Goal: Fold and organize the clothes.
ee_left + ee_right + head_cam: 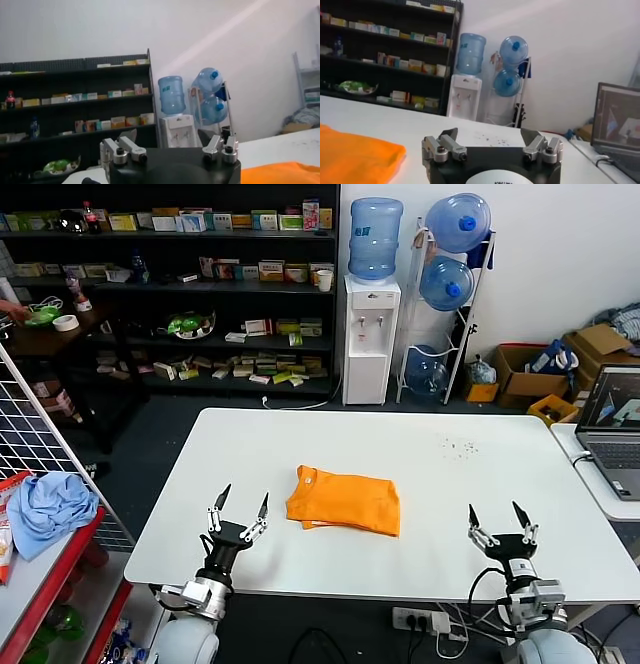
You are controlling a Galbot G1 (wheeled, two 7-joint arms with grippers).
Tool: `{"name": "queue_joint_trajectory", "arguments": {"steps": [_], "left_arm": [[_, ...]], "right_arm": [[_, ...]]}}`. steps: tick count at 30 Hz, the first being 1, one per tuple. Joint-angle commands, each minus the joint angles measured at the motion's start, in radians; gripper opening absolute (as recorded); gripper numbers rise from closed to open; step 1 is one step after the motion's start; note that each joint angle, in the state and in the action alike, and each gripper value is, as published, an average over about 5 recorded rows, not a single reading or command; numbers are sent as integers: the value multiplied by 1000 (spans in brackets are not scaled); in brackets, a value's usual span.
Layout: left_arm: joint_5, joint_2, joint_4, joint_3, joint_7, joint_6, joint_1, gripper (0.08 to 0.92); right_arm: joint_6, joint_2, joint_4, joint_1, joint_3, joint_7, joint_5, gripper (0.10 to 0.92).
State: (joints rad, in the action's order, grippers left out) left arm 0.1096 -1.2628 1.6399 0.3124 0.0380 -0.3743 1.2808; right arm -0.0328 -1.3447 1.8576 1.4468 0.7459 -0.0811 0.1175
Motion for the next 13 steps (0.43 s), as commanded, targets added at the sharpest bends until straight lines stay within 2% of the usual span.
{"name": "queue_joint_trajectory", "arguments": {"steps": [1, 13], "left_arm": [[-36, -8, 17, 23, -23, 4, 17, 823], [-43, -14, 28, 42, -33, 27, 27, 823]], "right_arm": [[-8, -3, 49, 46, 54, -9, 7, 823], [5, -4, 55, 54, 36, -16, 4, 823]]}}
